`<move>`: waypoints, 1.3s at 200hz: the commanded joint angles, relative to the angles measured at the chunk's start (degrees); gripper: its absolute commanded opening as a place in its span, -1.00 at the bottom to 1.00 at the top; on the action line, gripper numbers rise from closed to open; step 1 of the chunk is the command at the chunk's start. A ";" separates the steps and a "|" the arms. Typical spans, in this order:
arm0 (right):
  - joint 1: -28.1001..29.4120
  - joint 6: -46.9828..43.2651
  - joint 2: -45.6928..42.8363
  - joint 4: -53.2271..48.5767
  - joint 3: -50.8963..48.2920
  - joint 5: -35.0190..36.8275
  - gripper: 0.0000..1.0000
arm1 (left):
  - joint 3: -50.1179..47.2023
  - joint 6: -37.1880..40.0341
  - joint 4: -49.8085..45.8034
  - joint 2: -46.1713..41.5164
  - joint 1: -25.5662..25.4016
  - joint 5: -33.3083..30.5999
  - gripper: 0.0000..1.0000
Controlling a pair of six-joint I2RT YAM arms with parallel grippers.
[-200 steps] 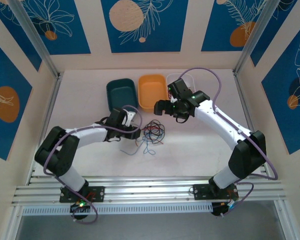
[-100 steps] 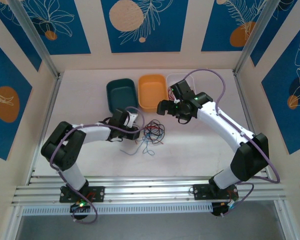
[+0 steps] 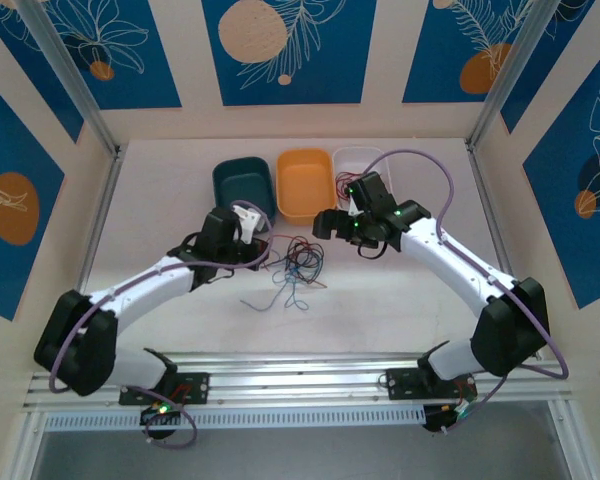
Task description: Untangle the cables
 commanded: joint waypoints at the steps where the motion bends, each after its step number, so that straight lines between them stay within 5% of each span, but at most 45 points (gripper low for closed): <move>1: 1.58 -5.35 -4.21 8.67 -4.01 -6.15 0.82 | -0.44 -1.23 -3.48 -3.21 -0.48 -1.47 -1.00; 104: 4.69 -12.93 -11.34 30.15 -23.38 -6.02 0.32 | 5.21 -6.98 -8.89 -4.39 -0.48 2.40 -1.00; 167: 8.38 -16.75 -6.00 32.54 -21.99 2.44 0.30 | 6.99 -7.79 -9.95 -4.29 -0.35 4.17 -1.00; 260: 8.48 -16.26 5.38 37.38 -16.01 3.69 0.18 | 7.42 -6.78 -12.74 -7.06 -0.38 6.25 -1.00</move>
